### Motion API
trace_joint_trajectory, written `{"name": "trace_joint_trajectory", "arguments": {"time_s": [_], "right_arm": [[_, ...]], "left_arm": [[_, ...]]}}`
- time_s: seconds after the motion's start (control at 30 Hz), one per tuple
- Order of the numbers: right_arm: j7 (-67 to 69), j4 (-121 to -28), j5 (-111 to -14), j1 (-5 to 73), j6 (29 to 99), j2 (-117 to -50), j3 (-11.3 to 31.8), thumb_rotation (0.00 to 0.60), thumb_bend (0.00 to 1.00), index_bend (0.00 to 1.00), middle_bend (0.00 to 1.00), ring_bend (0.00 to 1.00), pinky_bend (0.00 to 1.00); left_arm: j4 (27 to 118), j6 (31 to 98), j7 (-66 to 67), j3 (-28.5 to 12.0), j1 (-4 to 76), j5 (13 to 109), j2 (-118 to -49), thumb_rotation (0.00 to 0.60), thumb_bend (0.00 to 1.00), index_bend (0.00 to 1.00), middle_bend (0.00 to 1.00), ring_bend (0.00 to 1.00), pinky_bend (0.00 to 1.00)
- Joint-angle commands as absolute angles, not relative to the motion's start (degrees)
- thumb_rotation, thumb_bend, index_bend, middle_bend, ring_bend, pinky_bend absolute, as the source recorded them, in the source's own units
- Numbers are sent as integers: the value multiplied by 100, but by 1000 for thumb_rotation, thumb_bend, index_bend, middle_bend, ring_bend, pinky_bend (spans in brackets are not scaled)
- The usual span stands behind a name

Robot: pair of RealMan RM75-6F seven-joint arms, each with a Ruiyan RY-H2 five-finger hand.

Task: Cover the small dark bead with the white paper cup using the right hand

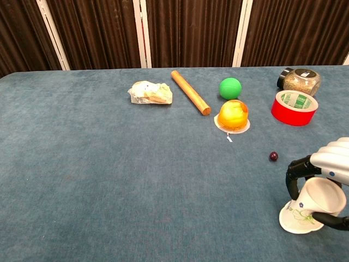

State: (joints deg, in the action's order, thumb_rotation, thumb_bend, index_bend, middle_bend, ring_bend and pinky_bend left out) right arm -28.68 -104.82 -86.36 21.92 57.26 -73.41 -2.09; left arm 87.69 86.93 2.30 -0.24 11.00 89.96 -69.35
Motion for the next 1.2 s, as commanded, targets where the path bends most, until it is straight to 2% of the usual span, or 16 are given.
{"name": "trace_joint_trajectory", "arguments": {"time_s": [0.03,0.43,0.87,1.2], "right_arm": [[-2821,-10470,-8677,2207,5763,-7357,-224,600,412,485,371,421,537],[-3160,-10581,-8250,2441,5784,-7418,145,600,411,485,371,421,537],[-3632,-10344,-7186,2940,5815,-7764,899,600,411,485,371,421,536],[-3577,-9876,-6703,3128,5821,-8054,938,600,411,485,371,421,538]], "left_arm": [[8770,8688,227,-31,1095,8998,-6935,600,34,0,0,0,0],[8778,8656,232,-66,1070,9016,-6934,600,34,0,0,0,0],[8812,8544,190,-93,1074,8987,-6911,600,33,0,0,0,0],[8834,8515,207,-91,1061,9011,-6903,600,34,0,0,0,0]]}}
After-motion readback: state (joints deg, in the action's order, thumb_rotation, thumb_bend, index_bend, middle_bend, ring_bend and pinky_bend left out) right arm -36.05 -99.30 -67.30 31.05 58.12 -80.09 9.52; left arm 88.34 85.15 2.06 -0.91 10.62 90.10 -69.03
